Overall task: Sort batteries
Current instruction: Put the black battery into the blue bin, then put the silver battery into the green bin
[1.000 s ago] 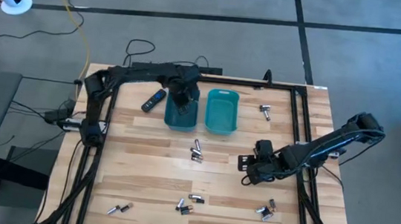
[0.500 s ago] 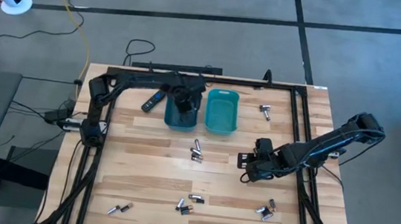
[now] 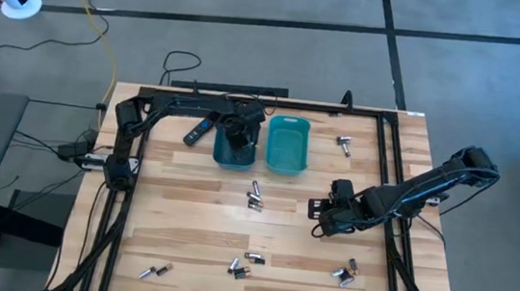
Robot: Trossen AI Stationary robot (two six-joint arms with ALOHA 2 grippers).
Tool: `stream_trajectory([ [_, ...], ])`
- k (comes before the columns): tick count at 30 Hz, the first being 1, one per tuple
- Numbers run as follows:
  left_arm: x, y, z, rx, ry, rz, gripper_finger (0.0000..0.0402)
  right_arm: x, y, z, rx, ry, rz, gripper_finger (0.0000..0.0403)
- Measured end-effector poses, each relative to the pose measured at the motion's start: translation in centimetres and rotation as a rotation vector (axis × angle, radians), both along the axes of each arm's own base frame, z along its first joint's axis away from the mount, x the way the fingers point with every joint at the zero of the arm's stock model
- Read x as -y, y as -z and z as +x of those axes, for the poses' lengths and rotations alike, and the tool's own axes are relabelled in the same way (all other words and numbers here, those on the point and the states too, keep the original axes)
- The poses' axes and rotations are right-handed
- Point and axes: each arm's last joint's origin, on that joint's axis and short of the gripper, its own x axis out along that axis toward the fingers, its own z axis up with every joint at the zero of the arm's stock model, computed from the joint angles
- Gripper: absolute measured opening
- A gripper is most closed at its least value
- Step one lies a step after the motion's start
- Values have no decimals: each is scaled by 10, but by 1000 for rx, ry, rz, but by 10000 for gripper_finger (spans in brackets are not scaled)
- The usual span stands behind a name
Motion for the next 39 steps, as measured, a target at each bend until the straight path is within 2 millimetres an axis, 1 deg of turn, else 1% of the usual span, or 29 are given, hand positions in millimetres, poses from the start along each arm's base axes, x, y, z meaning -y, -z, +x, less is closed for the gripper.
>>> stream_trajectory([
  [3, 0, 0, 0, -1, -14, -5, 106, 0, 0, 0, -1, -2, -1, 128],
  [6, 0, 0, 0, 3, -29, -7, 119, 0, 0, 0, -1, -3, -1, 128],
  [12, 0, 0, -1, -2, -18, -6, 126, 0, 0, 0, -4, -15, -6, 128],
  [14, 1, -3, -2, -9, -21, -10, 126, 0, 0, 0, -4, -17, -7, 128],
  [16, 1, -11, -2, -11, -25, -12, 127, 0, 0, 0, -4, -18, -7, 128],
  [19, 1, -33, -2, 11, -29, -3, 127, 0, 0, 0, -6, -23, -9, 128],
  [24, 6, -80, -8, 108, -109, 13, 127, 0, 0, 0, -7, -30, -12, 128],
  [26, 13, -101, -16, 159, -146, 17, 127, -1, 0, 0, -10, -58, -21, 128],
  [29, 30, -127, -29, 212, -198, 5, 128, -2, 0, 1, -10, -104, -34, 128],
  [33, 63, -157, -49, 255, -250, -23, 128, -8, -2, 4, 16, -206, -53, 128],
  [36, 95, -169, -64, 262, -269, -18, 128, -14, -3, 3, 28, -285, -70, 128],
  [39, 130, -171, -78, 253, -295, -43, 128, -21, -3, 2, 35, -338, -78, 128],
])
